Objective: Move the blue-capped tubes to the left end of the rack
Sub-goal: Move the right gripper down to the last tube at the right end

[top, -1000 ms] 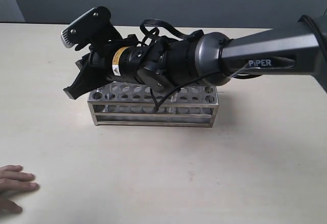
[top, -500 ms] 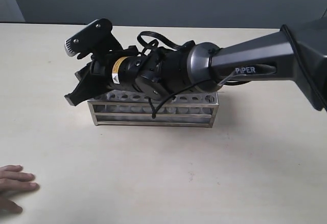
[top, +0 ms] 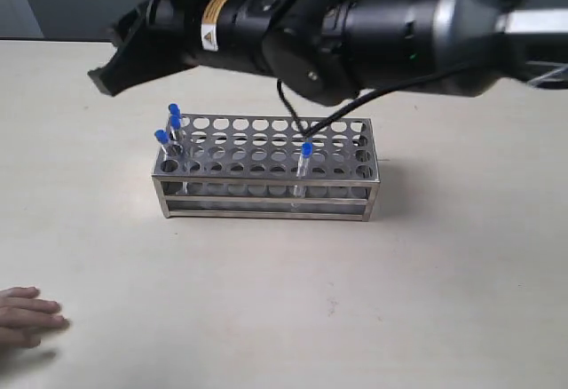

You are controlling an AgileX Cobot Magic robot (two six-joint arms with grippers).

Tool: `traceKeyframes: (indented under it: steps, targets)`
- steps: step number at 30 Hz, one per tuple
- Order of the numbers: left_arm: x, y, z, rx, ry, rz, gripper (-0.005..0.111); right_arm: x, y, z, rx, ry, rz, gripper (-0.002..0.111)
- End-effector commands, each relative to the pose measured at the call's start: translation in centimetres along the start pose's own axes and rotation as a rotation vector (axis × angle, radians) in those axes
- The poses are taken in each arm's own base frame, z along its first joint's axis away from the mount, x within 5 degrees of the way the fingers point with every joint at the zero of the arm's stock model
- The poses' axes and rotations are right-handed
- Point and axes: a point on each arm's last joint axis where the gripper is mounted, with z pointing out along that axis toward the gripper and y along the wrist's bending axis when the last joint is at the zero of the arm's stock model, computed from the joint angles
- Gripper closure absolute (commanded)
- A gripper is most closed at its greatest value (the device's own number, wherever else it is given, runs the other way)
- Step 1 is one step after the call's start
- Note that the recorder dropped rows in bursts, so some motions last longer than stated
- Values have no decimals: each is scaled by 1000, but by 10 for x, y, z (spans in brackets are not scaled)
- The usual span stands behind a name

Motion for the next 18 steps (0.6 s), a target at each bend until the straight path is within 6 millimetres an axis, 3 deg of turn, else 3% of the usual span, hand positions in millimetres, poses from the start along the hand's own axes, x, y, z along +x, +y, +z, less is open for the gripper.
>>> traceKeyframes:
  steps: [1,5,9,14,18]
  targets:
    - [-3,0,0,5,-14,2,106,-9,-15,-36,40,-17,-11,67]
    - [-3,0,0,5,-14,2,106,12,-34,-70,99,-61,104,68]
    - [-3,0,0,5,-14,2,106,56,-39,-98,151,-51,210,68]
    - [-3,0,0,5,-14,2,106,104,-35,-109,200,28,242,68]
    - [-3,0,0,5,-14,2,106,124,-37,-103,248,86,267,60]
